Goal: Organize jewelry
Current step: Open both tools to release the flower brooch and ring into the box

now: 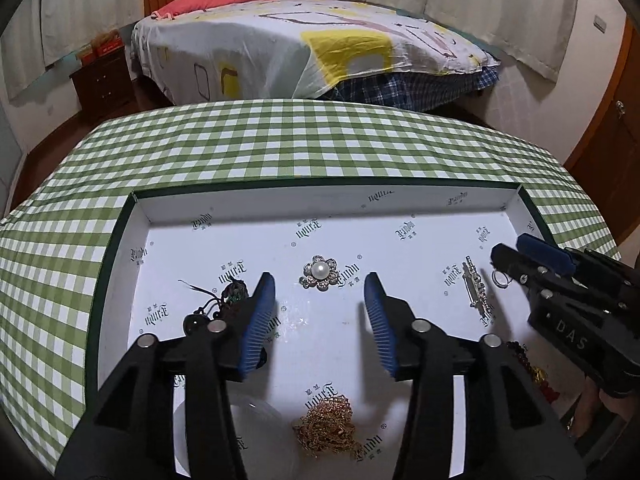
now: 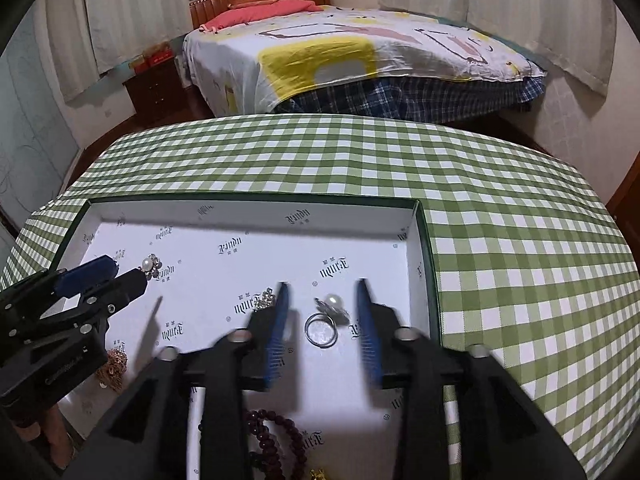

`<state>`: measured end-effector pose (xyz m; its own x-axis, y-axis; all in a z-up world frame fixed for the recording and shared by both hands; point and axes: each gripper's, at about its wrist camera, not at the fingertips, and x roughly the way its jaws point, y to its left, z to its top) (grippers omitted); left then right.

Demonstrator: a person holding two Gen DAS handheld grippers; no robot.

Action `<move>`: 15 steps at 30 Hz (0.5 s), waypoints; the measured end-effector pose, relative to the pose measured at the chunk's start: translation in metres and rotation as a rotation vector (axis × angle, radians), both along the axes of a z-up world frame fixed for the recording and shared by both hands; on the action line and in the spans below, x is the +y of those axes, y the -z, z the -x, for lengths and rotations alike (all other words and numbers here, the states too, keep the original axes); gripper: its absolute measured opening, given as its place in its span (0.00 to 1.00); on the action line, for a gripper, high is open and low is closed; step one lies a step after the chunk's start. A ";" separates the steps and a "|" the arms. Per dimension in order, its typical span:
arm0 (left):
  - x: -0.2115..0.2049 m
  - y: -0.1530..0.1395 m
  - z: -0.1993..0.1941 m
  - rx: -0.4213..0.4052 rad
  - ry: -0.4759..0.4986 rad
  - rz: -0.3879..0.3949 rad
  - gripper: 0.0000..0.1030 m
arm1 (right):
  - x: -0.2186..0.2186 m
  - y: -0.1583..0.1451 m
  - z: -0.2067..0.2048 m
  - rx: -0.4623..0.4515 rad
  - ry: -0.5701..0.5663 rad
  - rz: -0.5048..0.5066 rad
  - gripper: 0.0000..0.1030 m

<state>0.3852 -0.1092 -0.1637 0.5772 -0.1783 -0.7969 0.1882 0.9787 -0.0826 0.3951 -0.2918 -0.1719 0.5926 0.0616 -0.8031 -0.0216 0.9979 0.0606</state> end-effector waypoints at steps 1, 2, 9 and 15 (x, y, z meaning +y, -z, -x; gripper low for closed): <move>0.000 -0.002 0.001 -0.006 -0.002 0.000 0.51 | 0.000 -0.001 0.001 -0.006 0.000 0.002 0.43; 0.001 -0.003 0.003 -0.016 -0.004 0.003 0.51 | 0.000 -0.002 0.003 -0.018 0.001 0.005 0.43; 0.009 -0.020 0.027 -0.106 -0.031 0.005 0.57 | -0.009 -0.020 0.029 -0.125 0.034 -0.009 0.43; 0.020 -0.043 0.068 -0.199 -0.055 0.036 0.59 | -0.011 -0.037 0.069 -0.214 0.063 -0.015 0.43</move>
<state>0.3177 -0.0891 -0.1206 0.7320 -0.1690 -0.6601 0.1510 0.9849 -0.0847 0.3257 -0.3028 -0.1347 0.7522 0.0300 -0.6582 0.0267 0.9968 0.0759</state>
